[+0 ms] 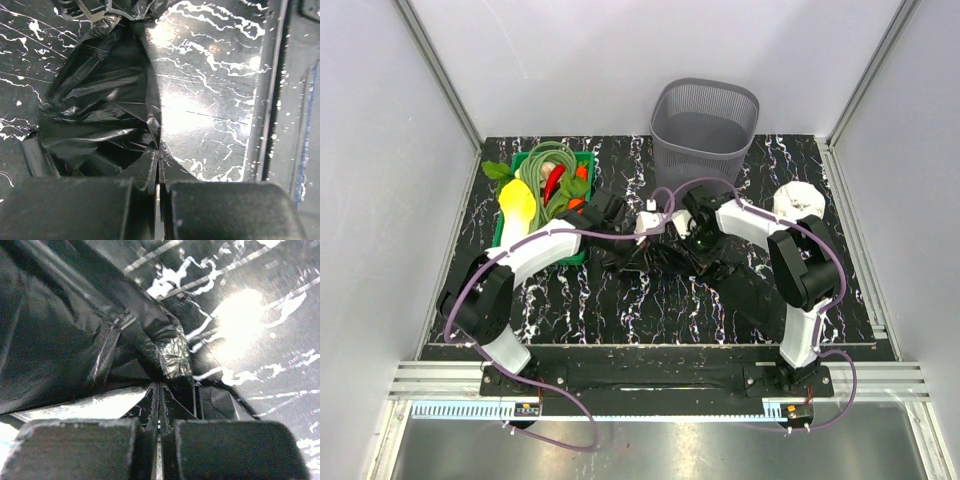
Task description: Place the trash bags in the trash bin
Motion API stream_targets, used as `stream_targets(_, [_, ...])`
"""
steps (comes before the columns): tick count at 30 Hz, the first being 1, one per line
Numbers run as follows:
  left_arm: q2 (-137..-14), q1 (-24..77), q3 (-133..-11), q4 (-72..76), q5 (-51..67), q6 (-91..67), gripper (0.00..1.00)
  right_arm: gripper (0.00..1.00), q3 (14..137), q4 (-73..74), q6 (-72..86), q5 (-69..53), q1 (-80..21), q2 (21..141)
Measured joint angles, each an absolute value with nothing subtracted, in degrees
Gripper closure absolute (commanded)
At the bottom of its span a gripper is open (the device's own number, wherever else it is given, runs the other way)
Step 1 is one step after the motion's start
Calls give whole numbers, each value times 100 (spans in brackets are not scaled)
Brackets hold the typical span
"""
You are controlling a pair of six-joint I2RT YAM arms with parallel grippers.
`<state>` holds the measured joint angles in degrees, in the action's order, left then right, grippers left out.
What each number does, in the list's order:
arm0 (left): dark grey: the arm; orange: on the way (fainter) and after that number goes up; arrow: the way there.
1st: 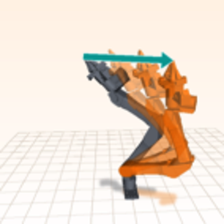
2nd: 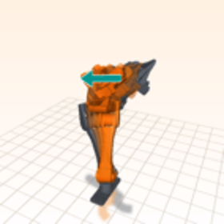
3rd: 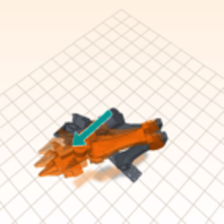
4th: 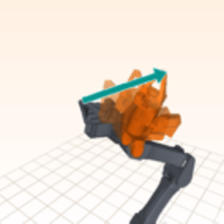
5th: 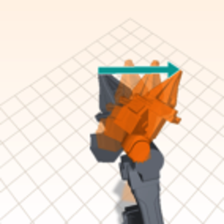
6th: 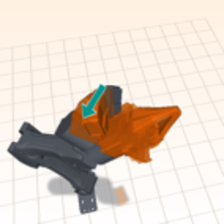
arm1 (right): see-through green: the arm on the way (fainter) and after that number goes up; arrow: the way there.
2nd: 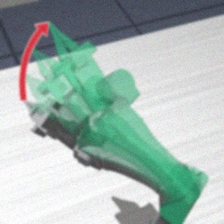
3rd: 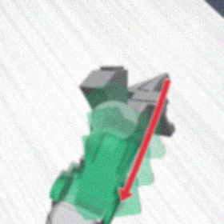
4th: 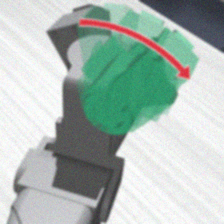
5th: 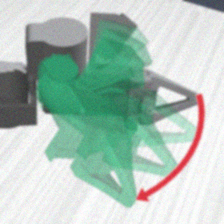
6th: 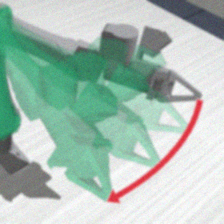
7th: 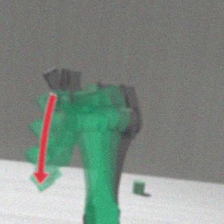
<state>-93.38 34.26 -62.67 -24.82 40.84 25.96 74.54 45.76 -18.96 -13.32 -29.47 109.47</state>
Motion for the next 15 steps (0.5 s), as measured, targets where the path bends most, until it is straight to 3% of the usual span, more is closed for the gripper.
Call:
stream_targets(8, [-9142,2709,-6630,-2679,5391,2209,100,100,7264,4536,-1682,-565,-2930,10954])
stream_targets(13, [-9131,2775,-6674,-2689,5749,2025,100,100,7262,4486,-1601,-493,-2950,10954])
stream_targets(14, [-9131,2788,-6674,-2689,5767,2027,100,99,7260,4484,-1603,-497,-2950,10954])
stream_targets(15, [-9131,2792,-6674,-2692,5765,2027,100,92,7249,4473,-1608,-510,-2950,10943])
